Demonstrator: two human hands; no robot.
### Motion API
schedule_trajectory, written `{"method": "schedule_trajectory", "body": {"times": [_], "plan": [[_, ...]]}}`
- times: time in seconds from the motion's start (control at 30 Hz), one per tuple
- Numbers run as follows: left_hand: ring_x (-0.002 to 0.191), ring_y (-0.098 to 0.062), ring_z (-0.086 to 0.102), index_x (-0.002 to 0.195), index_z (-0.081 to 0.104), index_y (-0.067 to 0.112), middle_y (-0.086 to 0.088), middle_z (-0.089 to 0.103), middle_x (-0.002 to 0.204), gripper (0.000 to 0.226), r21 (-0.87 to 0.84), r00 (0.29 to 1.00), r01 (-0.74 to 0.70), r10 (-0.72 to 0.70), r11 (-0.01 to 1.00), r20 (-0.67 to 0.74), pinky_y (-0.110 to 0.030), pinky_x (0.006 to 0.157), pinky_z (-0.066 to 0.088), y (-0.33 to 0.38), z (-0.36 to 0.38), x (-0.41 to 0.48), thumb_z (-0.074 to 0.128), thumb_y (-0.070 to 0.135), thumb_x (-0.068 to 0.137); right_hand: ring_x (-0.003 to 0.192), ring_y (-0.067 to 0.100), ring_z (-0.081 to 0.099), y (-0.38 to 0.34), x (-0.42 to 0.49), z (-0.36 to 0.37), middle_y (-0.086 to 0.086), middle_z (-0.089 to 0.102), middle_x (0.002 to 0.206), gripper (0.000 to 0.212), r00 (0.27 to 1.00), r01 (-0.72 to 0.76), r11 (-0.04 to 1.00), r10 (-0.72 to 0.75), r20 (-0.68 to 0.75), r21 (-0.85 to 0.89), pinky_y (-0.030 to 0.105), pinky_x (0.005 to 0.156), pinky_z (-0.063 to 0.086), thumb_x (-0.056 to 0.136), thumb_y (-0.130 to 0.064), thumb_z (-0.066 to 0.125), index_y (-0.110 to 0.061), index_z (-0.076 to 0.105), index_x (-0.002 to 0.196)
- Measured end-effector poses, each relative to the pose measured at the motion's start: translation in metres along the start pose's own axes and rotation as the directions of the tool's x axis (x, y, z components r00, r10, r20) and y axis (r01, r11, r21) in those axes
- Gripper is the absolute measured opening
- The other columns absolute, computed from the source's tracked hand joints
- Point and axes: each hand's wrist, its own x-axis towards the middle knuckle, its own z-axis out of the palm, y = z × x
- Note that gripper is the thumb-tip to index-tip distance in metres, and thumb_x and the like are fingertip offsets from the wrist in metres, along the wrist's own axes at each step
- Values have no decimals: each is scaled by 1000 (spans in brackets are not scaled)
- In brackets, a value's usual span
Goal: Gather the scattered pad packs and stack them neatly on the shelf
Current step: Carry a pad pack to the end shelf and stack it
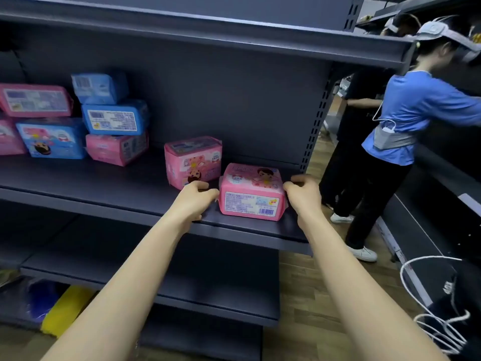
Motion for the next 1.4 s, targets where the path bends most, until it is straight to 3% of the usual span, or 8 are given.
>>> {"method": "schedule_trajectory", "body": {"times": [0.2, 0.33, 0.43, 0.67, 0.83, 1.07, 1.2, 1.4], "plan": [[98, -18, 48, 137, 43, 10, -5, 53, 121, 58, 3, 995, 92, -92, 996, 48, -32, 78, 41, 1, 11, 12, 59, 34, 87, 117, 27, 50, 8, 13, 0, 13, 52, 130, 50, 972, -191, 979, 178, 156, 72, 30, 83, 37, 89, -21, 59, -6, 43, 133], [89, -17, 49, 112, 54, 14, -2, 51, 106, 35, -95, 987, 155, -151, 983, 54, -34, 81, 41, 1, 17, 19, 57, 40, 88, 85, 20, 55, 8, 19, -3, 6, 61, 99, 53, 919, -316, 941, 273, 285, 120, 38, 86, 42, 87, -28, 63, -4, 44, 130], [96, -19, 48, 92, 54, 24, 3, 51, 90, 24, -173, 980, 194, -185, 966, 70, -33, 78, 42, 1, 21, 22, 54, 47, 88, 93, 24, 52, 9, 25, -1, 7, 58, 97, 57, 876, -384, 917, 323, 358, 111, 42, 87, 39, 86, -33, 65, -5, 42, 130], [98, -19, 55, 101, 57, 20, 2, 63, 97, 24, -308, 966, 251, -217, 918, 142, -39, 89, 41, -1, 32, 30, 50, 40, 91, 76, 21, 57, 9, 33, -1, 8, 61, 82, 39, 844, -393, 917, 331, 422, 68, 44, 86, 47, 85, -27, 67, -8, 42, 108], [99, -21, 53, 94, 53, 19, -1, 61, 93, 15, -343, 957, 286, -252, 895, 140, -40, 90, 40, 2, 38, 32, 49, 33, 93, 77, 22, 59, 9, 36, 1, 9, 63, 85, 56, 832, -397, 916, 334, 443, 54, 40, 80, 47, 84, -29, 67, -5, 44, 128], [81, -15, 58, 87, 54, 17, -2, 64, 84, 12, -361, 971, 237, -211, 902, 110, -37, 90, 42, 4, 39, 27, 48, 24, 94, 80, 23, 61, 8, 33, 8, 10, 65, 90, 53, 865, -333, 937, 261, 429, 103, 45, 94, 47, 83, -26, 68, -2, 41, 122], [90, -17, 62, 99, 55, 13, -7, 68, 96, 11, -369, 987, 159, -137, 916, 87, -30, 75, 48, 4, 27, 24, 49, 19, 92, 71, 17, 61, -2, 26, 9, 14, 65, 100, 61, 882, -301, 934, 195, 429, 194, 31, 64, 45, 84, -18, 68, 0, 37, 134], [84, -16, 60, 103, 54, 10, -6, 63, 98, 15, -392, 1000, 13, -13, 920, 4, -27, 73, 48, 10, 9, 10, 49, 13, 90, 79, 18, 61, -13, 14, 13, 6, 65, 90, 44, 885, -237, 919, 70, 461, 316, 48, 89, 41, 85, -16, 65, -9, 43, 122]]}}
